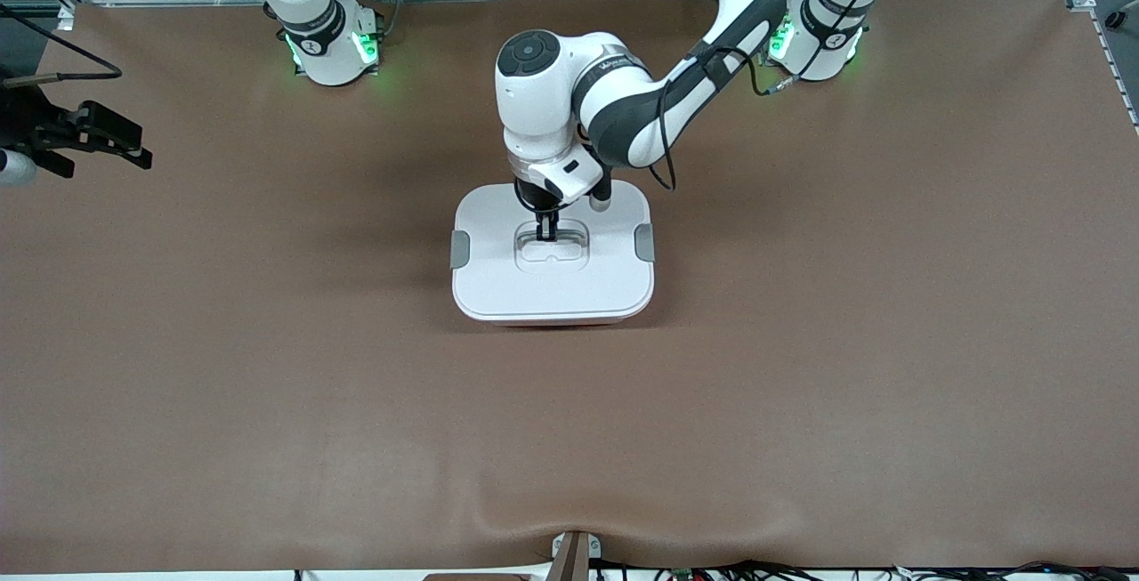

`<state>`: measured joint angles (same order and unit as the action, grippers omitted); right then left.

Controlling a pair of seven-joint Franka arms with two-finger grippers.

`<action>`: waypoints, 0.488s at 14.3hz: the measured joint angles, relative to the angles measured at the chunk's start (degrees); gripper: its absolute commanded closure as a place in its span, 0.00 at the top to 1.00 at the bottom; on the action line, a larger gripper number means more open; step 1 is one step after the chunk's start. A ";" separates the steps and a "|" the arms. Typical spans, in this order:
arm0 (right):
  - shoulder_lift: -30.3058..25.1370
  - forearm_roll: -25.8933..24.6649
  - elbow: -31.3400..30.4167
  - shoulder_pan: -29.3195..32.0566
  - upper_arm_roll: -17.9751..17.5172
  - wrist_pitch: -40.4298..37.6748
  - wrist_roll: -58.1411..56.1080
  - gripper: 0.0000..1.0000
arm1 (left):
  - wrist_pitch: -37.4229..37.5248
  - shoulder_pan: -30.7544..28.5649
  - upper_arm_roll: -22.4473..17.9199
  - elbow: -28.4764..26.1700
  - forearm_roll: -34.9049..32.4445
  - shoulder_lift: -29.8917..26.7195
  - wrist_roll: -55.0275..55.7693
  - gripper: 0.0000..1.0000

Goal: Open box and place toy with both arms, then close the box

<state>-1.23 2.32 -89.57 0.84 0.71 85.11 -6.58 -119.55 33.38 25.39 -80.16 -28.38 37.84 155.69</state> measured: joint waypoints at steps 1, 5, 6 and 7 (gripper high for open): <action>0.00 0.17 0.00 -0.01 -0.03 0.03 0.00 1.00 | 0.00 0.04 0.00 0.00 0.00 0.00 0.00 0.00; -0.01 0.64 0.10 -0.11 -0.10 0.06 -0.08 1.00 | 0.01 0.04 -0.01 -0.06 0.00 0.01 0.00 0.00; -0.01 0.64 0.11 -0.22 -0.11 0.06 -0.10 1.00 | 0.01 0.04 -0.02 -0.09 0.00 0.02 0.00 0.00; -0.01 0.64 0.11 -0.29 -0.11 0.06 -0.10 1.00 | 0.01 0.04 -0.03 -0.10 0.00 0.04 0.00 0.00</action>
<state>-1.24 2.95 -89.46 0.55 0.59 85.17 -6.68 -119.55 33.42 25.36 -80.26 -28.38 37.88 155.70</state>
